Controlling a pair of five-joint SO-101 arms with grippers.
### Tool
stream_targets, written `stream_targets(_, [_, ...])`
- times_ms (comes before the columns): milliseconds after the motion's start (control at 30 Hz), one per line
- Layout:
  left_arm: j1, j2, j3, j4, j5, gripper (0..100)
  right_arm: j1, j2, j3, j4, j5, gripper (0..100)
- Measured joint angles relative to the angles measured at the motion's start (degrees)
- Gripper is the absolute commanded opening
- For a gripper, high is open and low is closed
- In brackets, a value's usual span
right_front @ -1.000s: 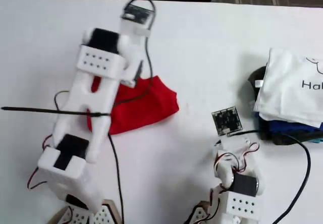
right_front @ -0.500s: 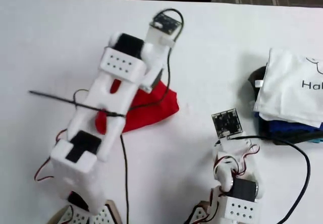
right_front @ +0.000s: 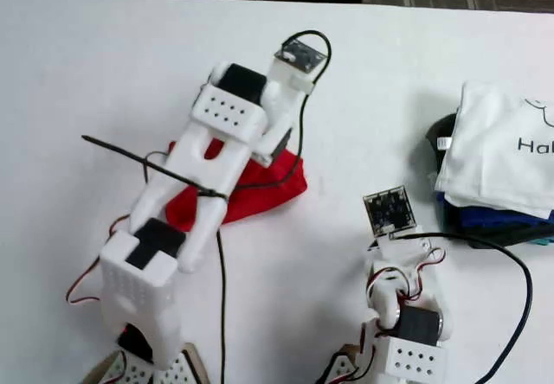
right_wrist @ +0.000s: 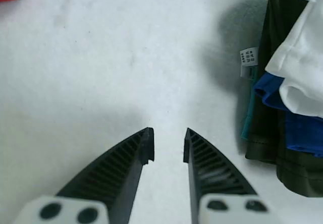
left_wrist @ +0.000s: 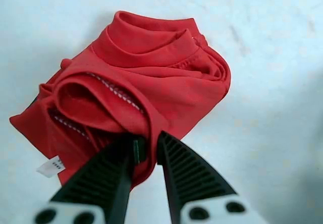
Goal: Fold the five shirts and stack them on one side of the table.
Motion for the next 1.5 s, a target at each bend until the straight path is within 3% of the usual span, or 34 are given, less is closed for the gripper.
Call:
stream_targets(500, [0.70,0.26,0.00,-2.02,0.00,3,0.00,0.00,0.00,0.00,0.00,10.5])
stream_targets(733, [3.34,0.26,0.00,-2.02,-4.48,24,0.00,0.00,0.00,0.00,0.00,10.5])
stream_targets(967, [2.64,0.26,-3.96,1.32,-7.38,23,0.00,0.00,0.00,0.00,0.00,10.5])
stream_targets(1233, [-11.25,0.26,-18.02,5.80,-7.38,23,-0.97,0.00,0.00,0.00,0.00,10.8])
stream_targets(1500, [-30.51,0.26,-16.70,5.98,-9.67,23,-14.33,0.00,-6.95,5.01,0.00,10.8])
